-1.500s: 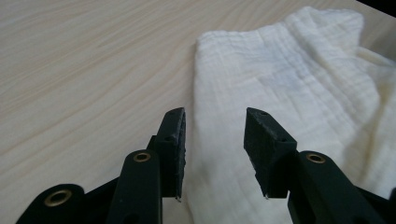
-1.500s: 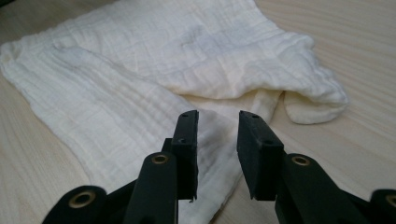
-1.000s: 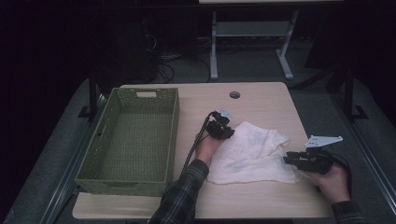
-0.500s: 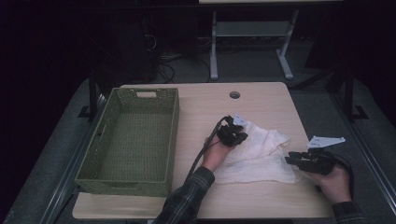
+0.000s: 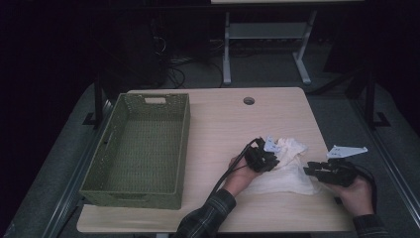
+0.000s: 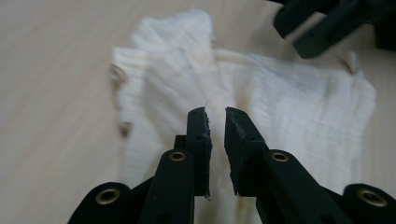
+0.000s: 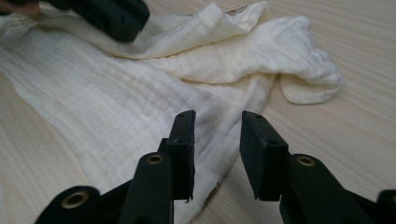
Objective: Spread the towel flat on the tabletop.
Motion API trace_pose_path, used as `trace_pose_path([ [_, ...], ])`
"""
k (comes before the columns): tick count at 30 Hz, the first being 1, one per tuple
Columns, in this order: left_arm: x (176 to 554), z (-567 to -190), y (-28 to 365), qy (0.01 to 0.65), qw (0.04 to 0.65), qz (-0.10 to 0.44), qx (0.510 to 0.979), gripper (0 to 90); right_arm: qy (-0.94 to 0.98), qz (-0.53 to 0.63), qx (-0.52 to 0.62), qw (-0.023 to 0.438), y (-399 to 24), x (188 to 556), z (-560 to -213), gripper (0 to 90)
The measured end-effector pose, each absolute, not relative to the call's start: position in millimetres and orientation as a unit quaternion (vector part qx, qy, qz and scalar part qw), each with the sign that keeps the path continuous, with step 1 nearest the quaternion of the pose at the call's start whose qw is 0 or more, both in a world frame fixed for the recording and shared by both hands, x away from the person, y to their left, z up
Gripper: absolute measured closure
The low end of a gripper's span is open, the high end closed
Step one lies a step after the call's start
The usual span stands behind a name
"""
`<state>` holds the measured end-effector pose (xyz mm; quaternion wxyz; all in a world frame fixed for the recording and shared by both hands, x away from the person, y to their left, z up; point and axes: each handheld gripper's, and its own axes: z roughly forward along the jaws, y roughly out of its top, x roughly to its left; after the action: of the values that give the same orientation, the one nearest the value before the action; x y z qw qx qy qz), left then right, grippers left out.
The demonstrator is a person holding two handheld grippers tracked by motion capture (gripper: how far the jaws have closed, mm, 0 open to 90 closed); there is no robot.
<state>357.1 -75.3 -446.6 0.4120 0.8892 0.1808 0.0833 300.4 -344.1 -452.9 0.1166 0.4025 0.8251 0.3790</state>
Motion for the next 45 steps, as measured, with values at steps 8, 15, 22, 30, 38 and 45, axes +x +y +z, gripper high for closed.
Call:
trace_pose_path([
  [8,398,-433,-70,0.209,0.426,0.082,0.876,71.2,0.827,0.374,0.403,0.118,-344,300,-454,63.7],
  [15,413,-448,-90,0.21,0.428,0.056,0.877,66.4,0.827,0.374,0.403,0.118,-344,301,-455,63.2],
  [22,412,-463,-103,0.205,0.412,0.047,0.887,66.9,0.827,0.373,0.404,0.12,-346,300,-455,63.2],
  [30,413,-468,-108,0.206,0.398,0.046,0.893,84.2,0.826,0.373,0.404,0.121,-345,299,-454,63.2],
  [38,416,-452,-93,0.212,0.408,0.058,0.886,86.3,0.826,0.372,0.406,0.121,-347,299,-455,63.2],
  [45,420,-435,-72,0.231,0.412,0.088,0.877,86.4,0.827,0.371,0.404,0.122,-345,300,-454,63.2],
])
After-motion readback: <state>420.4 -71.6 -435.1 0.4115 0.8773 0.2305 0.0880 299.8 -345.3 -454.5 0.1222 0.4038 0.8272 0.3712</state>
